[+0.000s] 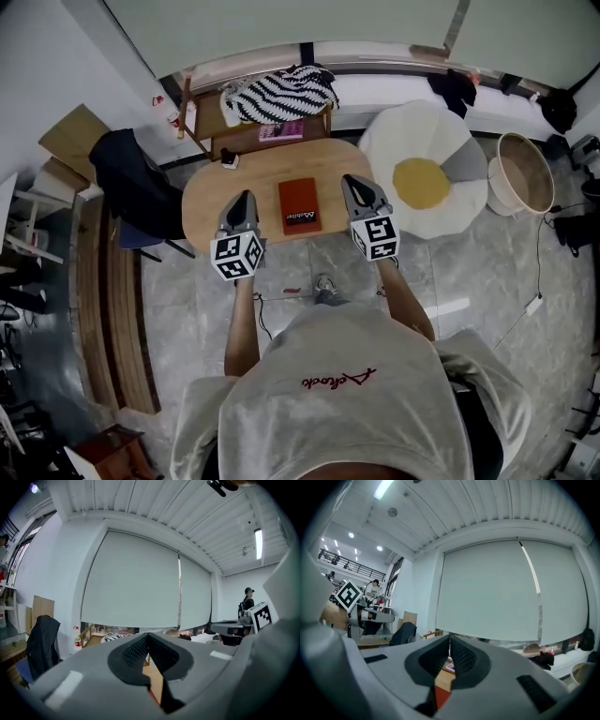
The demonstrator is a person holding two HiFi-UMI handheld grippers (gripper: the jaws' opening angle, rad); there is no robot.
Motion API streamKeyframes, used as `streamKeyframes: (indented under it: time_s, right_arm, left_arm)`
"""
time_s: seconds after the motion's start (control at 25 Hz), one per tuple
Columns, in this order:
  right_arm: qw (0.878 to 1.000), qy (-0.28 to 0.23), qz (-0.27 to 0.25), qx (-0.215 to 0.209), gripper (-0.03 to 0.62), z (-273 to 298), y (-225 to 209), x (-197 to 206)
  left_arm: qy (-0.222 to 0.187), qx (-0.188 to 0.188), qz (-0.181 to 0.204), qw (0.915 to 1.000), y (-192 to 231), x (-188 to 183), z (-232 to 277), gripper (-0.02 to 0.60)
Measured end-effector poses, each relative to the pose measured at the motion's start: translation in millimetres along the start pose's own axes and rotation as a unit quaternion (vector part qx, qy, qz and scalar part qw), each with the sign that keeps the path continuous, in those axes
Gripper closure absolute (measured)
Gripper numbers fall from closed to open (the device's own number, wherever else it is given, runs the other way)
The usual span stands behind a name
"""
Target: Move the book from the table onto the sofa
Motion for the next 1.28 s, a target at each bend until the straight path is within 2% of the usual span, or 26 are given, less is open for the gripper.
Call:
streamKeyframes:
  time_s: [0.44,0.64,1.28]
  right_arm:
    - [1.0,-0.003,-0.005,-0.013,0.585,74,-44,-13]
    - [1.0,-0.003,-0.004,-0.015,0.585,97,-59,-14]
    - [1.0,0.018,0.006,-0.008,0.585,109,-74,4]
  left_arm:
    - [0.002,-0.03,0.001,0.9995,41,-13,64,0.572]
    - [0.007,-0.03,0.005,0.9995,48,-13,84,0.572]
    - [0.031,-0.022,0.005,0.9993,53,3,102,0.572]
Point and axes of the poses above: the fingertips, and each gripper's own axes: z forward along the fingers, y to its left, x out of its underside, the point moved 4 cm from there along -z, backward along the fingers, and after that the axes turned 8 degrees about z, right-handed, at the moved point
